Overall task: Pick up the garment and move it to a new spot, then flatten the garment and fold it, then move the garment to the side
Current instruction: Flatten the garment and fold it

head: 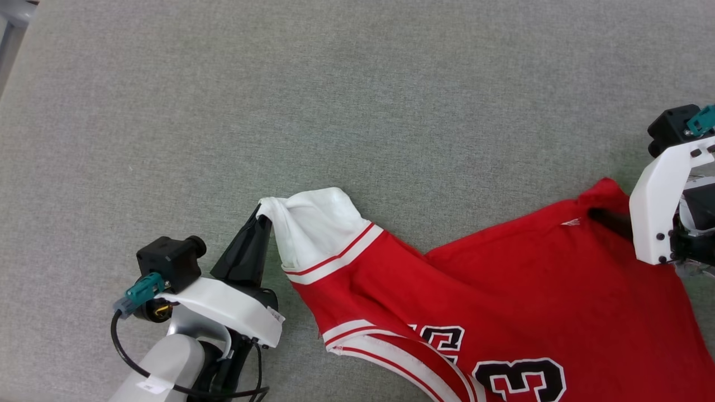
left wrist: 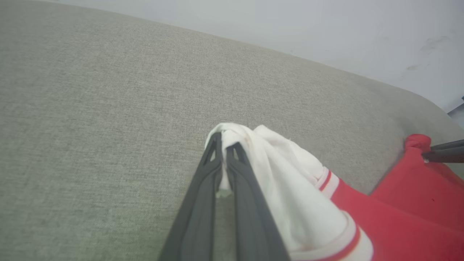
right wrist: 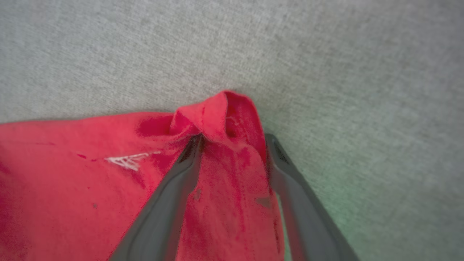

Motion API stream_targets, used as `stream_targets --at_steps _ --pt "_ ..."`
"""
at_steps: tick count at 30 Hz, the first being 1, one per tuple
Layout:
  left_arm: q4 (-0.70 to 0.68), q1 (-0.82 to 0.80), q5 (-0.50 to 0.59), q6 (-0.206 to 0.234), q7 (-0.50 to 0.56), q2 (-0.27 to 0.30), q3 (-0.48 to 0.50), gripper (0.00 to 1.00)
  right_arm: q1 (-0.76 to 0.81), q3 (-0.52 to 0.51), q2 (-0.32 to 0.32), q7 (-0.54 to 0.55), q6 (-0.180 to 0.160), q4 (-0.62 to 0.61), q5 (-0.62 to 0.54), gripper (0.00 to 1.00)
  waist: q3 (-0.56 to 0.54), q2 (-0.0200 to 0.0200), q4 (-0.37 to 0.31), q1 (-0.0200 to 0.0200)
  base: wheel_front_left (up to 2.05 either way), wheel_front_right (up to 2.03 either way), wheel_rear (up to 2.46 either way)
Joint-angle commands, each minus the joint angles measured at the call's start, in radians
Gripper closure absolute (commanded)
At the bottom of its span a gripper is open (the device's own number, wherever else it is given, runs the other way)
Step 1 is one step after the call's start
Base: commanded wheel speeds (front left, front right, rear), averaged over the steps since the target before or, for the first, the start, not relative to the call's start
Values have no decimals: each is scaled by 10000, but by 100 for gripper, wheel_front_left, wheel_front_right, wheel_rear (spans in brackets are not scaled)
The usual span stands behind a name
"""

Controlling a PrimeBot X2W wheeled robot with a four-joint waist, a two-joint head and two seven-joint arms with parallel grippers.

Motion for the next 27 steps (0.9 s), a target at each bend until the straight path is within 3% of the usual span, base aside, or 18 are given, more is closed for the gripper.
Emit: stream_targets --at_steps 1,5,10,14,21,27 --pt "89 -148 -28 -56 -119 -77 9 100 709 558 372 363 4 704 254 100 -44 0 57 0 0 0 0" --pt "224 -87 -38 -21 -214 -11 107 100 441 316 374 -104 1 737 225 100 -228 0 2 0 0 0 0" --pt "449 -271 -75 220 -232 225 474 100 -210 -385 415 -1637 -9 749 -403 100 -709 0 -326 0 0 0 0" --pt "596 -799 -165 131 -28 492 719 100 -661 -763 739 -2672 -3 933 -938 100 -1147 0 -745 0 0 0 0" --pt "1466 -2878 -193 -167 532 859 1117 100 -2053 -1499 1350 -4340 -3 1673 -1938 100 -1599 0 -1463 0 0 0 0" --pt "2501 -5500 -94 -411 838 886 1395 100 -3910 -2097 1685 -5523 -5 2269 -2495 100 -1291 0 -1763 0 0 0 0"
